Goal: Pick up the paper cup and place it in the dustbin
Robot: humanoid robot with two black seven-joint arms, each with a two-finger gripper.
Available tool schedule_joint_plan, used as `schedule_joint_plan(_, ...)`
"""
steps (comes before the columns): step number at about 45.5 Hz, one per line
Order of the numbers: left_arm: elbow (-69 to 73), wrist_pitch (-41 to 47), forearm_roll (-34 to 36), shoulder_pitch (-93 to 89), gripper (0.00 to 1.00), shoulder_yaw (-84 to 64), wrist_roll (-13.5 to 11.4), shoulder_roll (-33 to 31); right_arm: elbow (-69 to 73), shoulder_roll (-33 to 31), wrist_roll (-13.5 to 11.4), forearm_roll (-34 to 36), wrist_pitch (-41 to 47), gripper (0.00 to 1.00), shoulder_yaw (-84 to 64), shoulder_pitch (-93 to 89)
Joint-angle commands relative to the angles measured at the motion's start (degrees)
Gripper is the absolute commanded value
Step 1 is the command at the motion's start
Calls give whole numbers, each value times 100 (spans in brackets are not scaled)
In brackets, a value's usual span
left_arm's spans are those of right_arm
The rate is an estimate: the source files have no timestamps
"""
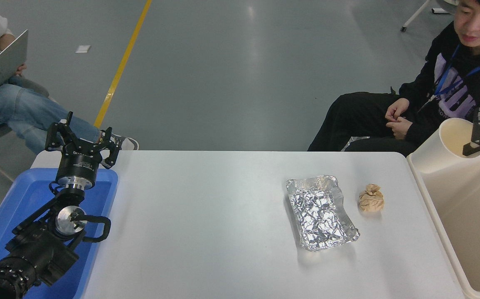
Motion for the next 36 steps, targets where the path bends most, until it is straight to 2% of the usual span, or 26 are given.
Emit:
schedule_joint_plan(1, -3, 0, 1, 0, 99, 0, 0, 0, -521, -26, -10, -4, 6, 0, -459, 4)
schedule_joint_plan(6, -3, 0, 1, 0, 99, 0, 0, 0, -724, -456, -10, 14, -81, 0, -565, -663)
schedule_joint_plan(14, -3, 0, 1, 0, 99, 0, 0, 0, -750, -755, -1, 5, -2408, 0, -442, -2156)
schedule_joint_plan(22, 6, 0, 1, 0, 99, 0, 0, 0, -1303, -800, -19, 75, -4123, 0, 391, -3905)
schedule_joint_plan(31, 6, 0, 1, 0, 99, -9, 0, 0, -2770, -729, -19, 172, -4573, 0, 2290, -6199)
schedule_joint_plan(36, 6, 0, 1, 0, 99, -9, 0, 0, -3772, -282, -28, 163, -4573, 0, 3152, -7228)
